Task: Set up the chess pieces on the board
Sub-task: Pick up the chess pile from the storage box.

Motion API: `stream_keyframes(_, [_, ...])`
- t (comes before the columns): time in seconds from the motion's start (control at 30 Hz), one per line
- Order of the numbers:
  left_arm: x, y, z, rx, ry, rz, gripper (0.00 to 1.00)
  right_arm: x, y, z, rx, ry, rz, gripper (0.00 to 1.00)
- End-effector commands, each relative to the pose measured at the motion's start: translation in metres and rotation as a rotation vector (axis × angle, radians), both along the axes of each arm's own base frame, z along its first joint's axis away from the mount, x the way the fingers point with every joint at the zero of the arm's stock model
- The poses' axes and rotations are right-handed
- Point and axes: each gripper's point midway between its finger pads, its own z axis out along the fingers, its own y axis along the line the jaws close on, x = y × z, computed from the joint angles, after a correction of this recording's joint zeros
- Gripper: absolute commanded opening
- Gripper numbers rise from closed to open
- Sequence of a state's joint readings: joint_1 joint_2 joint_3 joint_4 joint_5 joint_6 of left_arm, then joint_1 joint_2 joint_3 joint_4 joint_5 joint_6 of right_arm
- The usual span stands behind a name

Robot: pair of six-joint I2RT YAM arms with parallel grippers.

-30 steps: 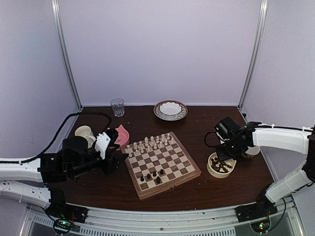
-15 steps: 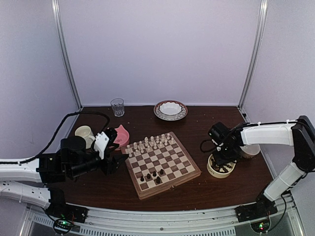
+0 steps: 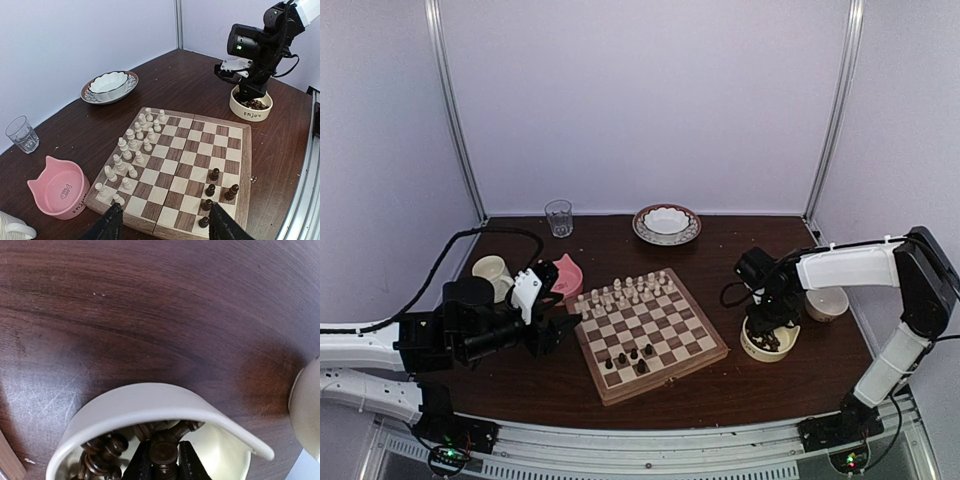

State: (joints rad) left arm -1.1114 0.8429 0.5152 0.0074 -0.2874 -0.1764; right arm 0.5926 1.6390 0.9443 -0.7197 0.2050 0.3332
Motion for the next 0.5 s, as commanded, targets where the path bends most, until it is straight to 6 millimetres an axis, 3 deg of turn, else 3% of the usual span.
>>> stream_keyframes(0.0, [0.0,-0.005,0.009,-0.045,-0.014,-0.013,0.59,0.004,-0.002,0.022,0.026,-0.095,-0.006,0.13])
stream_keyframes(0.23, [0.0,-0.007,0.009,-0.045,-0.011,-0.018,0.59,0.0,-0.01,0.062,0.107,-0.255,-0.023,0.13])
stream_keyframes(0.47, [-0.002,-0.012,0.006,-0.046,0.005,-0.04,0.59,-0.007,-0.006,0.08,0.22,-0.344,-0.005,0.12])
